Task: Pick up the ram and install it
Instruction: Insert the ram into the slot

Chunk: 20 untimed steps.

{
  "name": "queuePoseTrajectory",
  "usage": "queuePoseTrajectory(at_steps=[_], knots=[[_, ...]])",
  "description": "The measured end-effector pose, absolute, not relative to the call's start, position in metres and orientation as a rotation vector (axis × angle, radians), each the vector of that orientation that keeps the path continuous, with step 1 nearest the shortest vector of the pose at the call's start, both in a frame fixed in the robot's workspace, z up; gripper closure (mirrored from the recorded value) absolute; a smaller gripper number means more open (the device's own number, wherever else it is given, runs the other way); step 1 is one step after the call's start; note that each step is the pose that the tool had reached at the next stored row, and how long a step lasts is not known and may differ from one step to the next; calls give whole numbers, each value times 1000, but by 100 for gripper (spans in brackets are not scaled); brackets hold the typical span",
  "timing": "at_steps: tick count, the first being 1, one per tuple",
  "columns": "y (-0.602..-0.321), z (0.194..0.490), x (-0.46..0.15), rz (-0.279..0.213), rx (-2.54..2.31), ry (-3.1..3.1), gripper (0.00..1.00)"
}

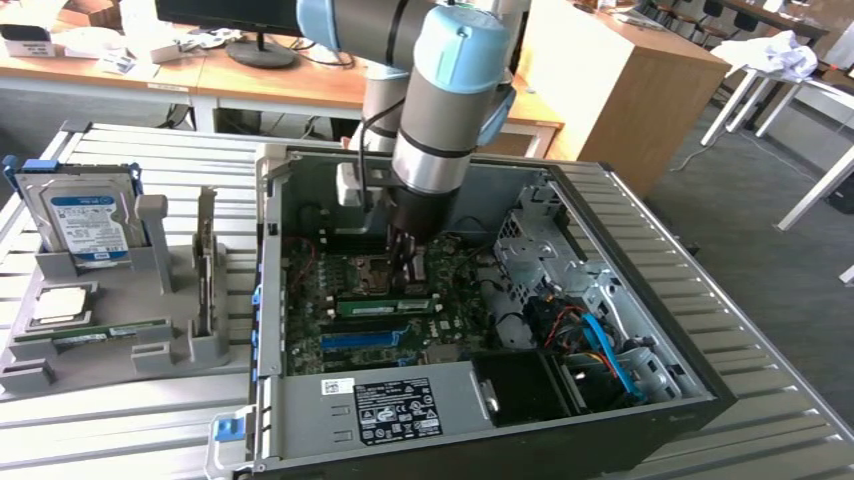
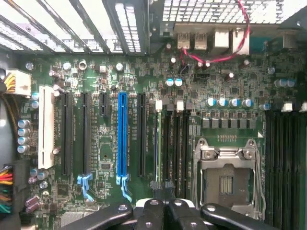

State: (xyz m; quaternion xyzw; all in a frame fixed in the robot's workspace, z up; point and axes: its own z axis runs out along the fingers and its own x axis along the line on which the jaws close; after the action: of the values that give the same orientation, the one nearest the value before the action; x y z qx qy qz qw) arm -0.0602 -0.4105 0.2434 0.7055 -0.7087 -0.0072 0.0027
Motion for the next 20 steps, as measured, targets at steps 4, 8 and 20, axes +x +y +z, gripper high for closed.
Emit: queuePoseTrajectory(at_steps=[4,8,20], knots=[[-411,243,-42,-33,2208,-2218,90],[-411,245,-31,-34,2207,-2217,90],[-410,247,9,-47,2201,-2211,90]])
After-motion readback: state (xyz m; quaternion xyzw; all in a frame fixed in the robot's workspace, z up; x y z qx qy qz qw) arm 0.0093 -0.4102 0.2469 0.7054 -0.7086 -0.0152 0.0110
